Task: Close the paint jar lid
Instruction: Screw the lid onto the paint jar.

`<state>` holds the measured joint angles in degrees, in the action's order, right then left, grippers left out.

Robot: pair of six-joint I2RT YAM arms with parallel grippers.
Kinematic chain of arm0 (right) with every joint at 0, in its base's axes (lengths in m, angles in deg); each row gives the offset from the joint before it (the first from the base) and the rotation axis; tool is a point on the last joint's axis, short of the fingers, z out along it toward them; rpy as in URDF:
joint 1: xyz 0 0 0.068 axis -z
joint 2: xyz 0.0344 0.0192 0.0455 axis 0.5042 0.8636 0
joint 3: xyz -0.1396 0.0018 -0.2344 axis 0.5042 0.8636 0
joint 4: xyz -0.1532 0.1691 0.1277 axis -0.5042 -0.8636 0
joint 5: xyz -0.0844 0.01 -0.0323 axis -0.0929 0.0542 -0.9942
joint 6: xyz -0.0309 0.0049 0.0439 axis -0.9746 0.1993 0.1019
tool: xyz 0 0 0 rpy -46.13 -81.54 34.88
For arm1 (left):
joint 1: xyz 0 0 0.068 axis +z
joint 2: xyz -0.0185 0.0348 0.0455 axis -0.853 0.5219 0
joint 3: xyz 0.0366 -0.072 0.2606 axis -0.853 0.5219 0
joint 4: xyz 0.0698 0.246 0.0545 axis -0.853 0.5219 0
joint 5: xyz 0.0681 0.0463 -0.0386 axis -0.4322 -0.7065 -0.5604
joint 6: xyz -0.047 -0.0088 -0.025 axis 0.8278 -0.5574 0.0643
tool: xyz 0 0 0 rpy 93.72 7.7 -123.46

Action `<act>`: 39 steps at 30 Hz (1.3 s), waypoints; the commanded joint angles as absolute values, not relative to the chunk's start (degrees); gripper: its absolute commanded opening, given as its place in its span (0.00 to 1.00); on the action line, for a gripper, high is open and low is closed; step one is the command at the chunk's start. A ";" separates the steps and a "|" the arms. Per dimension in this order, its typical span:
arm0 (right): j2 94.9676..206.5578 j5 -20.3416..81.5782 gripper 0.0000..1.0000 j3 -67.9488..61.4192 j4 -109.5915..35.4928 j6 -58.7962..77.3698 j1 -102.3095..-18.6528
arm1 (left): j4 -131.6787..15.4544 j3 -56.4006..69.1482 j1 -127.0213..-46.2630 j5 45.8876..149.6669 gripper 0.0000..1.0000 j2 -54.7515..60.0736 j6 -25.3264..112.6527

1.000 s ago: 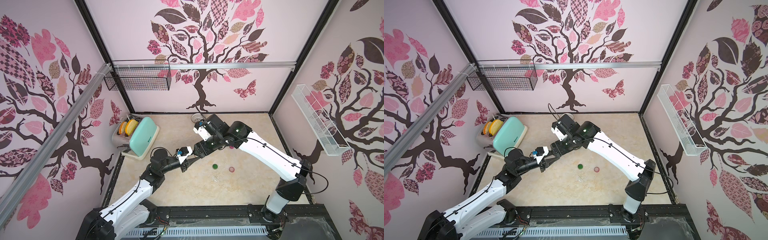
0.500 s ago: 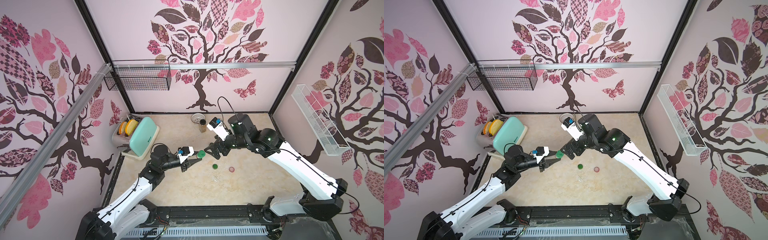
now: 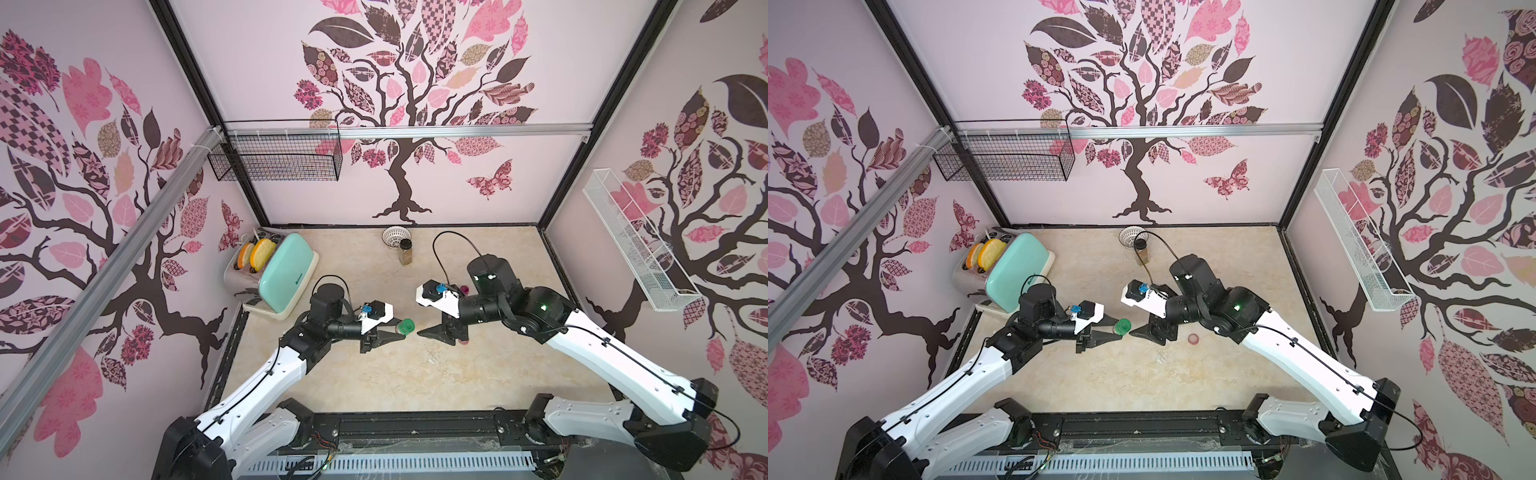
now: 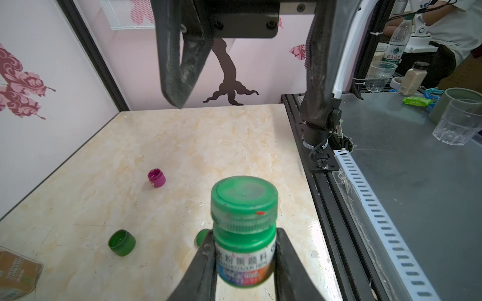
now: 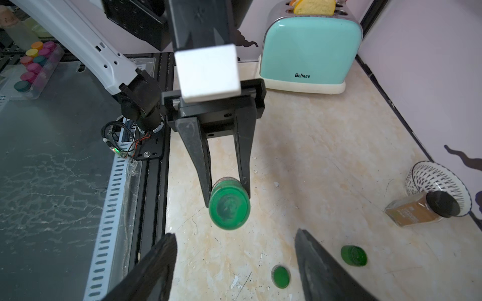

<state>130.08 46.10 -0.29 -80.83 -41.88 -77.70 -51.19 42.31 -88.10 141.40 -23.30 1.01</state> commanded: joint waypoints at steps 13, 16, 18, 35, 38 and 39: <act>136.83 45.95 0.61 -1.93 -81.84 -48.55 -80.69 | -48.07 40.00 -88.22 142.26 0.20 -21.77 -1.05; 137.37 45.87 0.57 -2.15 -82.03 -48.23 -80.70 | -47.81 39.93 -88.16 142.07 0.20 -21.71 -1.13; 137.56 45.87 0.54 -2.20 -82.06 -48.19 -80.71 | -47.80 39.88 -88.18 141.89 0.20 -21.70 -1.22; 139.50 43.96 0.25 -3.37 -82.21 -46.64 -80.78 | -47.69 39.92 -88.20 141.45 0.20 -21.79 -1.30; 139.93 44.01 0.21 -3.65 -82.36 -45.52 -80.82 | -47.77 39.85 -88.19 141.19 0.20 -22.11 -1.42; 139.99 44.02 0.21 -3.60 -82.38 -45.14 -80.91 | -47.86 39.88 -88.19 141.11 0.20 -22.14 -1.50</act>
